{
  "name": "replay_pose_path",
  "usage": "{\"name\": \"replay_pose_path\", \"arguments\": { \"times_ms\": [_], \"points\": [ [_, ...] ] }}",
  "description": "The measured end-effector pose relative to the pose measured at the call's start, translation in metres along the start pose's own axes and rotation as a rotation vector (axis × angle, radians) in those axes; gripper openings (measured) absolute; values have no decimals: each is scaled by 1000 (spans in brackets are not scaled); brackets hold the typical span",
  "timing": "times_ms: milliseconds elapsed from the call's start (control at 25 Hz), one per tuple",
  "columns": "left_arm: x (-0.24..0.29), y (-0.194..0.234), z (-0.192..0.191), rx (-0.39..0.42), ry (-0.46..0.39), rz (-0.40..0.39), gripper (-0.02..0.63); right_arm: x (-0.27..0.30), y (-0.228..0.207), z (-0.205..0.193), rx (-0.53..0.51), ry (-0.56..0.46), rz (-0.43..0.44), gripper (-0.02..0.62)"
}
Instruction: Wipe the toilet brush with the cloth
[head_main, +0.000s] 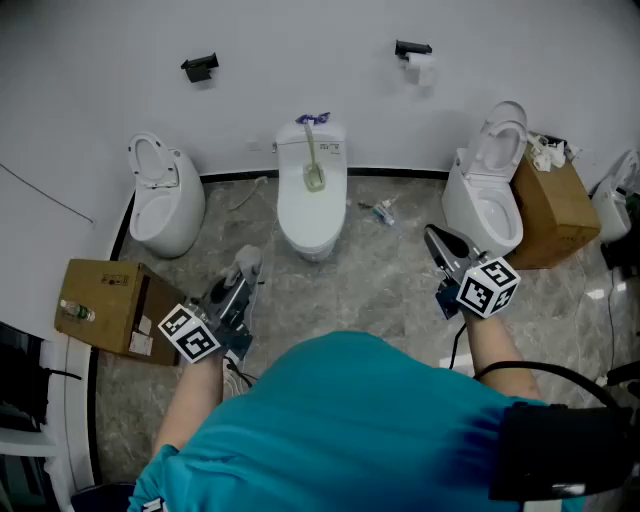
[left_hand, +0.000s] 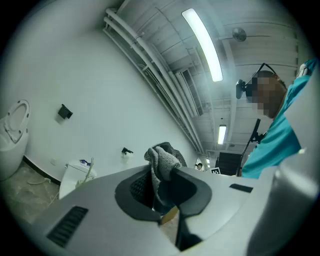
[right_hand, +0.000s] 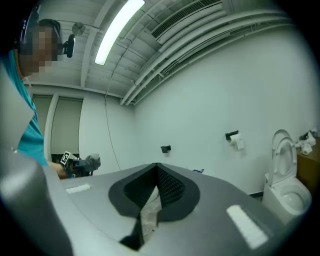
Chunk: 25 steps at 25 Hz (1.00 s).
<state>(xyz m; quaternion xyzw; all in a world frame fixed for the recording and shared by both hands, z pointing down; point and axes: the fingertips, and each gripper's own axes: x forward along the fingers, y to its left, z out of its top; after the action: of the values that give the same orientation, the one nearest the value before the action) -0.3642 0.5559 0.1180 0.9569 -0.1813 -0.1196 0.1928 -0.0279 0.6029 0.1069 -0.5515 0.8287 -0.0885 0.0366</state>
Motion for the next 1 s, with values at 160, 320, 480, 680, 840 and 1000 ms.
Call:
{"name": "replay_pose_path", "arguments": {
  "times_ms": [160, 320, 480, 680, 840, 1000],
  "points": [
    [-13, 17, 19, 26, -42, 41, 38, 16, 10, 9, -53, -5, -6, -5],
    [-13, 20, 28, 45, -73, 52, 38, 22, 12, 15, -84, -7, 2, -5],
    [-5, 16, 24, 53, -71, 49, 38, 20, 6, 14, -85, -1, 10, -5],
    [7, 10, 14, 50, -67, 62, 38, 10, -8, 16, -92, -12, -1, -3],
    [26, 2, 8, 52, -49, 69, 38, 1, -19, 15, -102, -1, 6, -3],
    [53, -10, -2, 51, -29, 59, 38, -12, -42, 13, -88, 3, 5, -3]
  ]
}}
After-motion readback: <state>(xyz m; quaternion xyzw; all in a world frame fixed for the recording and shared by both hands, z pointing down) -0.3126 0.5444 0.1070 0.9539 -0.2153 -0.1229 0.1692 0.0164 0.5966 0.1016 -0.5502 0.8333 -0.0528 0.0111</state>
